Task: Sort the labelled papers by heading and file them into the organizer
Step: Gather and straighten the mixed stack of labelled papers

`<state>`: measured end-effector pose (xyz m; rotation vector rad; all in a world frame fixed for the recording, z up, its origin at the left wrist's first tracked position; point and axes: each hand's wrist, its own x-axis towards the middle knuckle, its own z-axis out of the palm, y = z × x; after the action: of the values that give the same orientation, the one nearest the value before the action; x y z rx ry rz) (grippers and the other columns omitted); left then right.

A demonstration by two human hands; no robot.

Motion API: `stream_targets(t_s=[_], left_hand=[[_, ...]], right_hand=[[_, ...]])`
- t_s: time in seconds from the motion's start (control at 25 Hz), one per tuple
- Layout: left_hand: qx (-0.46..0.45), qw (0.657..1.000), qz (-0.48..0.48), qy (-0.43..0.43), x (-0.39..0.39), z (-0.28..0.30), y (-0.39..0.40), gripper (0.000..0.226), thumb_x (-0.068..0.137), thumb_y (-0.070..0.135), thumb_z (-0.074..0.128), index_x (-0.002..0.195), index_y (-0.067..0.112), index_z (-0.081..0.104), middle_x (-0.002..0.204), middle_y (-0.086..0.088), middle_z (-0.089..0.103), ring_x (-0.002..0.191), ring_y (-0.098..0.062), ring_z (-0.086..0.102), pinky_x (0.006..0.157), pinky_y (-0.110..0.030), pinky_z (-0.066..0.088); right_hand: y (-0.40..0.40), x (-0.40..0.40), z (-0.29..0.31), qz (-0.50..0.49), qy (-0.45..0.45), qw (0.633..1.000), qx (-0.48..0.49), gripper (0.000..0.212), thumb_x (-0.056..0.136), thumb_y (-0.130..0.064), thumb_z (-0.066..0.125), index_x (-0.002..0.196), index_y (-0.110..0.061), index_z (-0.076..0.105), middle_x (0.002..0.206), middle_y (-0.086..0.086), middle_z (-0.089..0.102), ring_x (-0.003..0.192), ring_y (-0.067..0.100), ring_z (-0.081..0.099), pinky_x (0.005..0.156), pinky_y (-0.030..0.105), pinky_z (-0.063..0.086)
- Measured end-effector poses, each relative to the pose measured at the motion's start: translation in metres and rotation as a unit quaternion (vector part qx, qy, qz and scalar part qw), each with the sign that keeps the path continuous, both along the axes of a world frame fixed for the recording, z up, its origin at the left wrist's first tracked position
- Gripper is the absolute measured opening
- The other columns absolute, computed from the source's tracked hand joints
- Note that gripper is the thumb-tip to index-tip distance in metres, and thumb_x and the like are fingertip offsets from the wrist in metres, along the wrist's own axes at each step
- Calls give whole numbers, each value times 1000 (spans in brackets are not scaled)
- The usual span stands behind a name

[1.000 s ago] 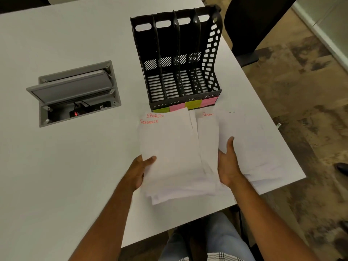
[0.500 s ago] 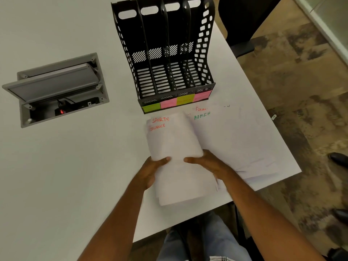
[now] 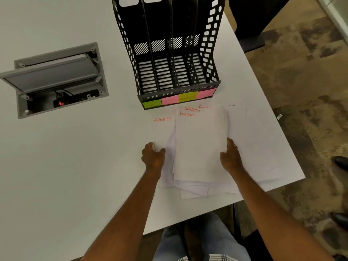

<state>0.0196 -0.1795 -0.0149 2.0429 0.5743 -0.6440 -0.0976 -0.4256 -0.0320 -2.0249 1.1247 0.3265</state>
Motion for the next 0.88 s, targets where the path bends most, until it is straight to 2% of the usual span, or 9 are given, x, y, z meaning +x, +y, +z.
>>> stream_targets(t_s=[0.12,0.24,0.4,0.52,0.56,0.64,0.72,0.8,0.88], left_hand=[[-75,996,29,39,6,-3,-4,55,92,17,69,139,3,45,136,-18,58,122,-38,57,105,-50,49],[-81,993,-34,72,10,-1,-7,46,97,25,63,135,2,50,129,-20,62,111,-34,60,94,-43,52],[-98,984,-117,88,7,-3,-16,50,98,32,62,137,5,49,131,-16,62,116,-35,61,100,-49,52],[-115,986,-85,82,5,-9,-13,47,95,21,67,137,6,54,131,-15,64,116,-35,62,102,-50,51],[-112,988,-73,82,4,-11,-11,45,94,17,67,136,6,55,130,-15,64,115,-35,62,101,-50,51],[-112,989,-55,80,3,-16,-8,43,94,13,67,135,6,56,128,-16,65,111,-35,62,98,-47,52],[-120,989,-38,78,1,-17,-7,41,94,14,67,133,7,57,125,-14,66,104,-32,62,89,-40,53],[-136,987,-29,83,-1,-17,-9,41,94,17,67,133,10,56,124,-11,65,103,-30,62,85,-38,51],[-157,983,-30,88,-4,-17,-12,44,95,21,68,135,10,55,125,-10,65,107,-31,63,89,-40,53]], right_hand=[[6,-3,-5,-15,-33,999,12,69,89,7,42,153,-18,32,152,9,43,139,29,41,113,36,33],[7,1,-6,-33,-39,998,33,68,89,6,40,151,-21,36,149,6,49,135,28,47,112,39,39],[22,4,-7,63,-13,997,45,67,93,1,45,155,-21,30,148,11,47,134,28,46,113,39,38],[26,5,-6,109,-45,993,30,60,93,-3,53,150,-19,41,128,15,54,117,27,54,105,38,46],[21,4,-4,82,-63,995,5,55,94,-7,56,147,-16,45,124,15,54,114,28,54,104,41,47],[1,-2,-1,-22,-77,993,-87,53,92,-16,64,143,-12,48,134,17,51,123,33,47,102,43,46],[-23,-8,1,-113,-42,983,-136,65,89,-26,70,146,-11,41,146,18,43,133,39,40,100,50,45],[-41,-13,-1,-119,11,985,-124,80,86,-37,73,150,-9,33,151,19,38,136,41,38,103,55,43],[-52,-13,-4,-112,23,991,-69,85,84,-45,75,149,-11,32,149,18,41,132,39,45,104,55,44]])
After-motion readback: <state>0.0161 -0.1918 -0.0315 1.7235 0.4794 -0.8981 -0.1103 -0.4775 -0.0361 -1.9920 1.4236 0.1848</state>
